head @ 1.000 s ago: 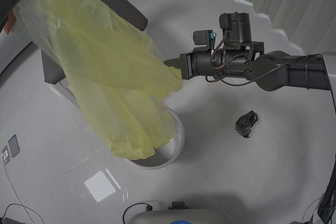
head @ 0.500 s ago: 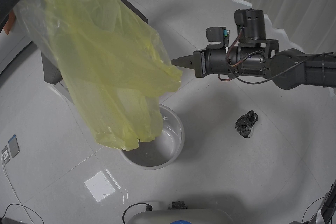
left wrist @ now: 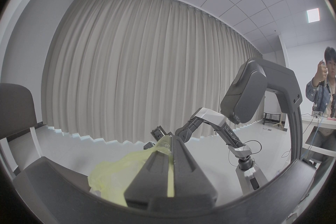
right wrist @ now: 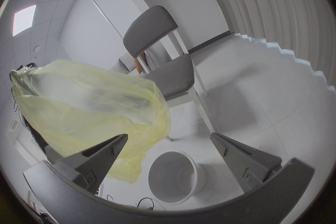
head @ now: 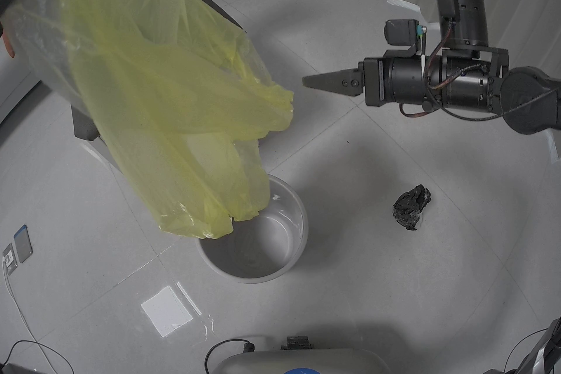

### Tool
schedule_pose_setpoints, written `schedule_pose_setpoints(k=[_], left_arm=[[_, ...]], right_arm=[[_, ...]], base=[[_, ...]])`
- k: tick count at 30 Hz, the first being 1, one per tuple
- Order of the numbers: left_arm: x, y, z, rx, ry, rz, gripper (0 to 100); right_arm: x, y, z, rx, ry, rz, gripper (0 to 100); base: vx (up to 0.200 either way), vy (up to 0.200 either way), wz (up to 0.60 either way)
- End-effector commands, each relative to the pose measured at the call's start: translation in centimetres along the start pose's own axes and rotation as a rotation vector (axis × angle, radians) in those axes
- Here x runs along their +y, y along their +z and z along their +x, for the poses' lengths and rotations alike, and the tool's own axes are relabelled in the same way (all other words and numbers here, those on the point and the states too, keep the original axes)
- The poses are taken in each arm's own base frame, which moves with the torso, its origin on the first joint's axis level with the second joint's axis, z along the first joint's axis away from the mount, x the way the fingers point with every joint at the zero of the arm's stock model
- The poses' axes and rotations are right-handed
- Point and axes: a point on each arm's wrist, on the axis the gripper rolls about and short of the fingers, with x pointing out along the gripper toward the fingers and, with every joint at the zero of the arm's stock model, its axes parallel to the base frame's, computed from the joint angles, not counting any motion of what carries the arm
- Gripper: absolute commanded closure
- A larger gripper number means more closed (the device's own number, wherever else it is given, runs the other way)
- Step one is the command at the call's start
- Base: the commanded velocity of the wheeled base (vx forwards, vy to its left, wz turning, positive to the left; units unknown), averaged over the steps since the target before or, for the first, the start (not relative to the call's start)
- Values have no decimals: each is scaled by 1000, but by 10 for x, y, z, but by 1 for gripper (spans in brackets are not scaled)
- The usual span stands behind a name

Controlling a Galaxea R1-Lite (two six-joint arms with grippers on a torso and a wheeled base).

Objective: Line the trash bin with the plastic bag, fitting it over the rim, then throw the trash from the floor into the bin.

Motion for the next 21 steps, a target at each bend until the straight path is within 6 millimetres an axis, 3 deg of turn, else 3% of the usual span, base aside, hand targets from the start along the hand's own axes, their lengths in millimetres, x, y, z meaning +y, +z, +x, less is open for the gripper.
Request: schedule_pose_setpoints(k=[1, 7, 11, 17, 21], left_arm=[[-2, 4, -2, -8, -5, 6, 100], [-4, 1, -3, -4, -17, -1, 100], [-4, -2, -2, 4, -21, -8, 100], [-3, -4, -1, 9, -22, -12, 100], [-3, -4, -1, 8, -22, -11, 100]], right_arm=[[-16, 6, 25, -12, 17, 2, 0], [-26, 9, 52, -2, 45, 6, 0], [-18, 2, 64, 20, 80, 10, 0], [-7, -16, 69, 88, 107, 28, 0], [6, -27, 59, 143, 126, 39, 0]], base=[[0, 0, 0], [0, 0, 0], [0, 0, 0], [0, 0, 0], [0, 0, 0]])
